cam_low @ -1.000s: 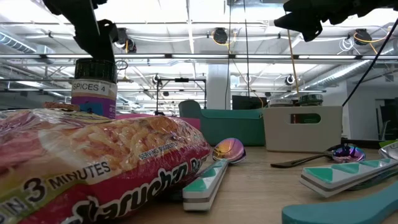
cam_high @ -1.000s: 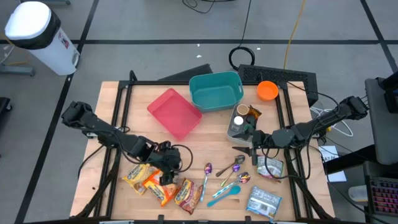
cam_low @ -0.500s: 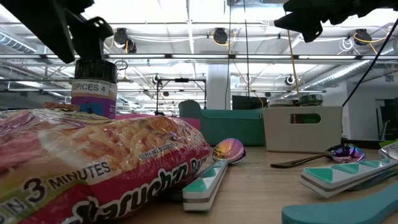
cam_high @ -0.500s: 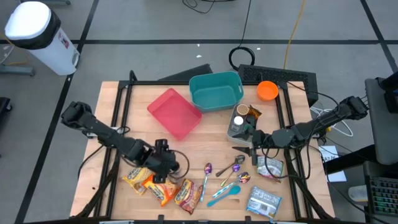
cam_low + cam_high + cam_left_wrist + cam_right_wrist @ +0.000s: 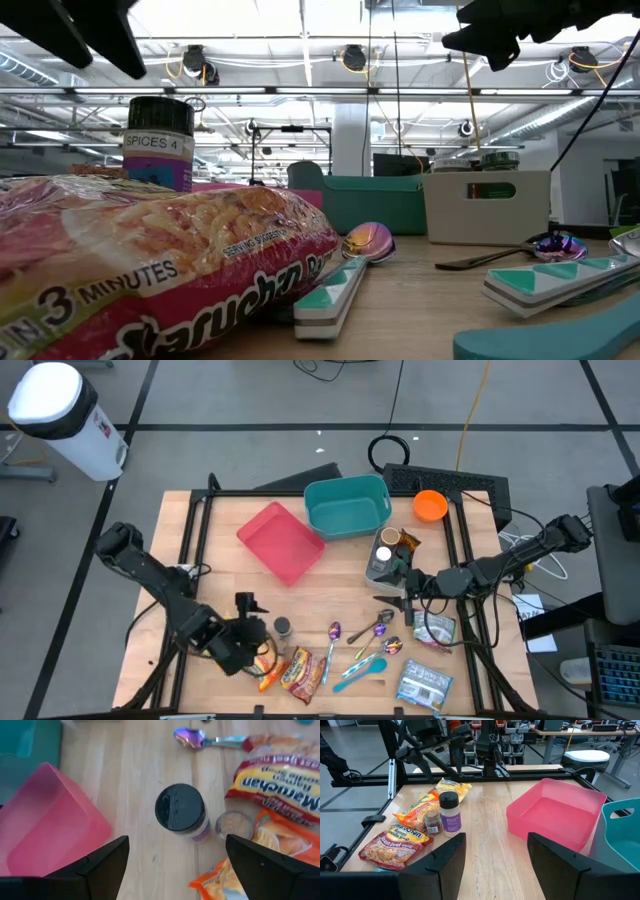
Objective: Pick & Place Food Item
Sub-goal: Put the black spice bottle into the gray bin
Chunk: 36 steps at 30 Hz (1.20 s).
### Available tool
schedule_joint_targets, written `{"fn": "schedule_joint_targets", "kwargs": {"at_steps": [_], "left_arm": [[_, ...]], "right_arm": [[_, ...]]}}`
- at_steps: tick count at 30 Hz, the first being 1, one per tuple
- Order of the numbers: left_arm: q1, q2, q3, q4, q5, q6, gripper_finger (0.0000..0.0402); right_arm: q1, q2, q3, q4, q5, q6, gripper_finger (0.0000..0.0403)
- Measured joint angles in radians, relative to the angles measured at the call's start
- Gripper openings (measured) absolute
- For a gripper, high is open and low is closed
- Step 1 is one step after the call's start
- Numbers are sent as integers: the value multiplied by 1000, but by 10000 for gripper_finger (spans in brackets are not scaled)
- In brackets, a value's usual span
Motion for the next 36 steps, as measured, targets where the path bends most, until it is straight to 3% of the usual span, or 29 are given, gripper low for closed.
{"fn": "schedule_joint_targets", "kwargs": {"at_steps": [3, 9, 11, 15, 19, 24, 28, 36], "left_arm": [[-22, -24, -50, 103, -5, -14, 340], [2, -52, -97, 377, 352, 170, 340], [21, -53, -97, 394, 399, 225, 340], [31, -112, -136, 375, 298, 246, 340], [55, -232, -290, 495, 222, 246, 340], [74, -455, -522, 765, 214, 223, 340], [77, -560, -683, 974, 214, 139, 340], [77, -563, -841, 1036, 140, 71, 340]], "right_arm": [[0, 0, 0, 1, 0, 0, 203], [0, 0, 0, 9, 0, 0, 203], [0, 0, 0, 9, 0, 0, 203], [0, 2, 0, 7, 0, 25, 203], [8, 11, -1, 7, 1, 30, 203], [19, 26, -1, 8, 0, 25, 203], [18, 26, -1, 10, 1, 25, 203], [18, 26, -1, 26, 1, 11, 203]]}}
